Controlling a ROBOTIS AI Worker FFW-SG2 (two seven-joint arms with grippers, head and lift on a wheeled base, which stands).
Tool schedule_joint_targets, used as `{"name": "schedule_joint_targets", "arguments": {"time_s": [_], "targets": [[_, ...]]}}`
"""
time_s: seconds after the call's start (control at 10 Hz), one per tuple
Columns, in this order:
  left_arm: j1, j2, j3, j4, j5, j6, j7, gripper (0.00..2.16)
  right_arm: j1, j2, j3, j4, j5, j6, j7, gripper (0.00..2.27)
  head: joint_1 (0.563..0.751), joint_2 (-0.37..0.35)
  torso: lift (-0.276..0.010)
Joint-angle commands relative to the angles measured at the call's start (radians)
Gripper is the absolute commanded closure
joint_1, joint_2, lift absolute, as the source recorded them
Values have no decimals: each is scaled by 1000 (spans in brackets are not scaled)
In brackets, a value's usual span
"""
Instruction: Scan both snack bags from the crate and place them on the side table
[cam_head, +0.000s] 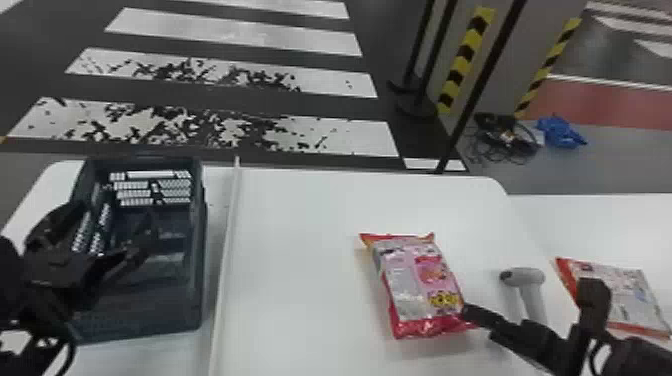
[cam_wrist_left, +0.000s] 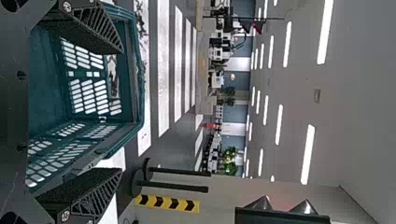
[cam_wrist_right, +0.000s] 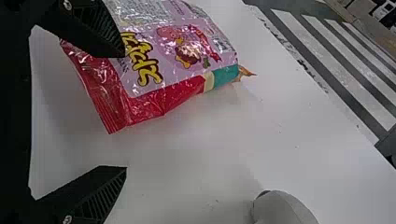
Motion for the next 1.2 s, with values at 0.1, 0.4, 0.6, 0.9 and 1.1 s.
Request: {"name": "schedule_joint_targets", "arguments": {"time_s": [0.1, 0.4, 0.6, 0.9, 1.1], "targets": [[0, 0, 0, 2, 0, -3, 0, 100, -6, 1, 24, 5, -2, 11, -2, 66, 695, -183, -98], [2, 0, 1, 4, 0, -9, 0, 100, -35, 1, 43, 43, -2, 17, -3, 66, 695, -164, -98], [6, 0, 4, 4, 0, -21, 0, 100, -63, 1, 53, 85, 20, -11, -2, 721, 695, -154, -98], [6, -2, 6, 15, 2, -33, 0, 100, -64, 1, 58, 143, 31, -140, -6, 2253, 695, -144, -98], [6, -2, 8, 16, 2, -40, 0, 100, -64, 1, 44, 157, -3, -140, 18, 2250, 695, -145, -98]]}}
